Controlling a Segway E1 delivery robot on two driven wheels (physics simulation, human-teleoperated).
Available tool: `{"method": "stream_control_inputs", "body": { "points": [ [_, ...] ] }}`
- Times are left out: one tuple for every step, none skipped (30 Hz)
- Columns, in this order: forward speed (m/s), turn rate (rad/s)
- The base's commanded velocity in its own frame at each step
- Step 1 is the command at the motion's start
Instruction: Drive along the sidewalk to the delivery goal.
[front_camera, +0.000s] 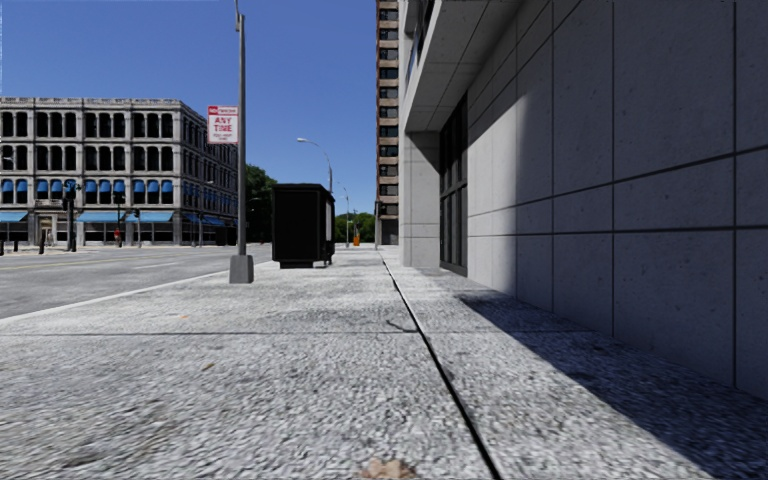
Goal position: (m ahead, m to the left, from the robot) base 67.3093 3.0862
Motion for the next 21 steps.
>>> {"method": "stream_control_inputs", "body": {
  "points": [
    [2.00, 0.27],
    [2.00, 0.31],
    [2.00, 0.31],
    [2.00, 0.31],
    [2.00, 0.32],
    [2.00, 0.27],
    [2.00, 0.04],
    [2.00, 0.04],
    [2.00, 0.00],
    [2.00, 0.00],
    [2.00, 0.00],
    [2.00, 0.00],
    [2.00, 0.00],
    [2.00, 0.00],
    [2.00, 0.00],
    [2.00, 0.00],
    [2.00, 0.00],
    [2.00, 0.00],
    [2.00, 0.00],
    [2.00, 0.00],
    [2.00, 0.00]
  ]
}}
